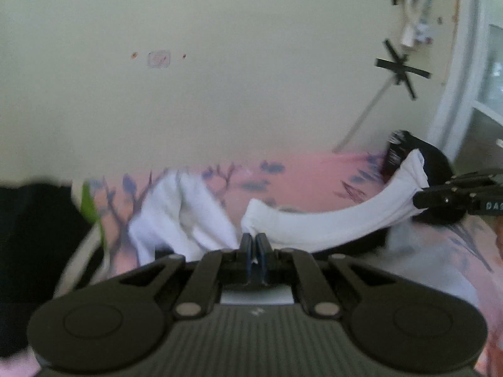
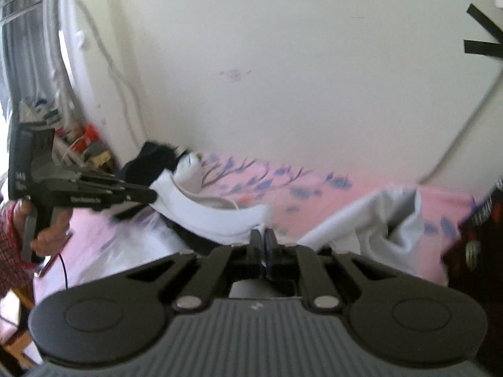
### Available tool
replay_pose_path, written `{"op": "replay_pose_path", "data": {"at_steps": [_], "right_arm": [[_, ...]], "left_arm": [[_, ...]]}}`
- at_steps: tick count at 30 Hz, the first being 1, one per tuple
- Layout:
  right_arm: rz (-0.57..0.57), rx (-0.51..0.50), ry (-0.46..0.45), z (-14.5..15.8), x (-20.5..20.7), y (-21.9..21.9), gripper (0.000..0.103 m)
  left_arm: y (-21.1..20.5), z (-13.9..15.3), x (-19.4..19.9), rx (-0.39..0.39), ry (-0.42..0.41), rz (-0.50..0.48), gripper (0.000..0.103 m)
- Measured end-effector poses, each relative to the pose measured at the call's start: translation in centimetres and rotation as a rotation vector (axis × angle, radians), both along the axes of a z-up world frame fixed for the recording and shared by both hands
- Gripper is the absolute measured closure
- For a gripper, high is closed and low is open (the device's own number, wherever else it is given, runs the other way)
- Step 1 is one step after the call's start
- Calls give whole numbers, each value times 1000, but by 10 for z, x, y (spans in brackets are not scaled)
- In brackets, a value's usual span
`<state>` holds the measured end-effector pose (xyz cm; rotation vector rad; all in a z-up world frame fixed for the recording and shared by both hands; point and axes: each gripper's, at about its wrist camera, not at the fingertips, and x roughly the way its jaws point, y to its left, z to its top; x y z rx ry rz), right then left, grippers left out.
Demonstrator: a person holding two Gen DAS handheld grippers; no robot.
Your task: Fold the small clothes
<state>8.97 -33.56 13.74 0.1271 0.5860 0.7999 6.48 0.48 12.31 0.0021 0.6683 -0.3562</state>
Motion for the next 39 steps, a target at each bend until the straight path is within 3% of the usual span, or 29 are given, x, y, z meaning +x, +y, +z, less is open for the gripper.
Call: {"op": "replay_pose_path", "data": {"at_steps": [6,10,12,14,17,19,20,22,24,26,28,29,30,31,32,34,39], "right_arm": [[-25,-70,-7,-41,-74,-8,102],[-82,-139,14,-76,-83,0,99],[-92,-134,32,-86,-82,-3,96],[-85,-74,65,-81,-84,-9,61],[-95,-30,8,-60,-99,-26,58],[-117,9,-36,-45,-105,-42,58],[-141,33,-58,-40,-107,-45,57],[-219,83,-98,-28,-107,-60,48],[-307,139,-121,-23,-100,-76,41],[-373,154,-86,-26,-84,-83,40],[-384,156,-1,-39,-64,-82,47],[-357,155,54,-49,-55,-79,55],[-328,148,102,-58,-48,-76,69],[-329,121,125,-67,-45,-73,98],[-335,95,116,-72,-44,-72,98],[-388,24,60,-78,-41,-76,99],[-440,61,172,-108,-32,-98,101]], "left_arm": [[0,-31,-71,-22,71,-1,98],[-8,-58,-76,29,131,45,94],[-3,-64,-80,18,160,50,94],[4,-55,-87,-16,143,28,91],[23,-21,-98,-21,27,36,76],[38,5,-94,-15,-45,102,49],[46,16,-85,-16,-69,147,41],[61,35,-60,-19,-74,260,12],[72,44,-26,-71,-9,292,9],[76,39,10,-141,99,269,9],[69,26,34,-145,173,252,29],[63,18,36,-127,194,236,39],[57,10,37,-101,213,211,62],[52,2,30,-76,215,191,81],[47,-6,22,-36,197,174,87],[44,-17,0,50,131,164,89],[64,-49,-31,80,144,205,88]]}}
